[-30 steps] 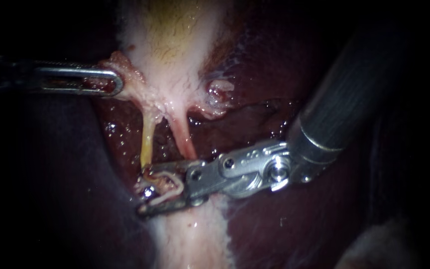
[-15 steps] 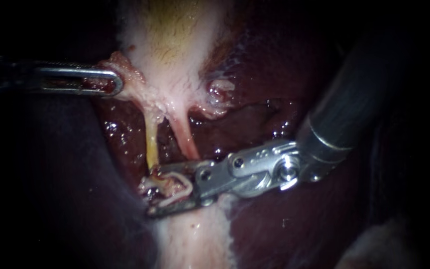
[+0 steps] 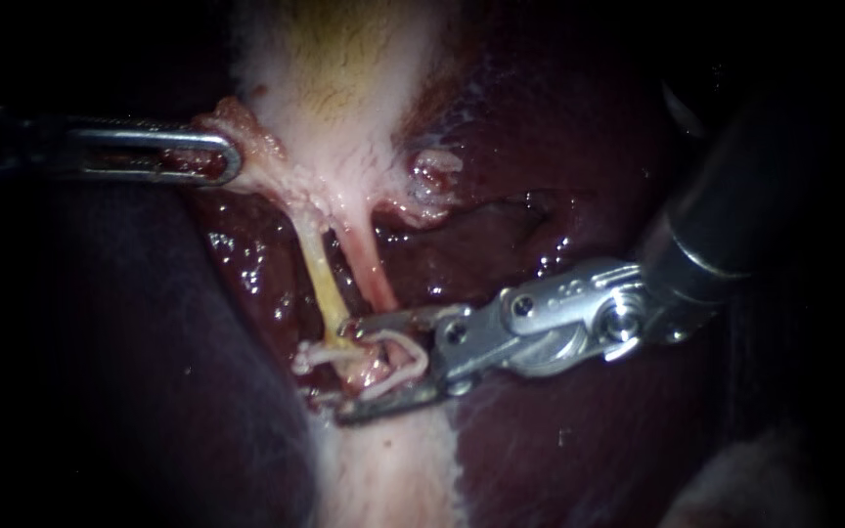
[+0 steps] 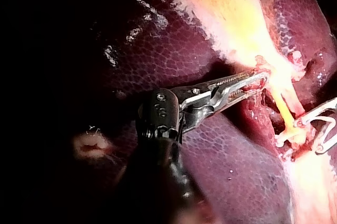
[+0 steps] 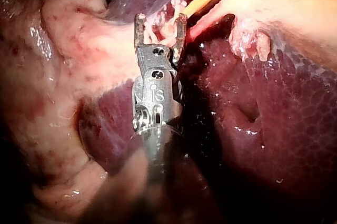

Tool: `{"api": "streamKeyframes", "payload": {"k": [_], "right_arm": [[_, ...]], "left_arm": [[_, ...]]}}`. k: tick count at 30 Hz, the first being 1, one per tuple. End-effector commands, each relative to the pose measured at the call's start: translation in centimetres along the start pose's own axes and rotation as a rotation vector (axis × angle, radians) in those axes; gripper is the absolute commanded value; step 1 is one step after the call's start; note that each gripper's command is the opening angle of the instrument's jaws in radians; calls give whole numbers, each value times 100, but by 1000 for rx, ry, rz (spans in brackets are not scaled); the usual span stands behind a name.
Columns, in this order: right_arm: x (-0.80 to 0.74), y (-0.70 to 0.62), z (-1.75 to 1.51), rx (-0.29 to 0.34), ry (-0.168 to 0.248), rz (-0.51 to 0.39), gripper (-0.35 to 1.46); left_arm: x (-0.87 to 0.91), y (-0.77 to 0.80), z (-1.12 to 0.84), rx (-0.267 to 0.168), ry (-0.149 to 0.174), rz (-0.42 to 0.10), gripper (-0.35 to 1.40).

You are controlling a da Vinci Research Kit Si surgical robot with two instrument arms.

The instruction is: Clipping second clip left tube

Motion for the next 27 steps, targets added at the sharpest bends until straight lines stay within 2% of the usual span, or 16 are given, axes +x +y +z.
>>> {"api": "streamKeyframes", "payload": {"k": [1,7,27], "right_arm": [[1,0,-3,2,0,0,47],[6,0,-17,-5,4,6,46],[2,13,-14,-13,10,10,46]], "left_arm": [[0,0,0,0,0,0,-35],[0,0,0,0,0,0,-35],[0,0,0,0,0,0,-35]]}}
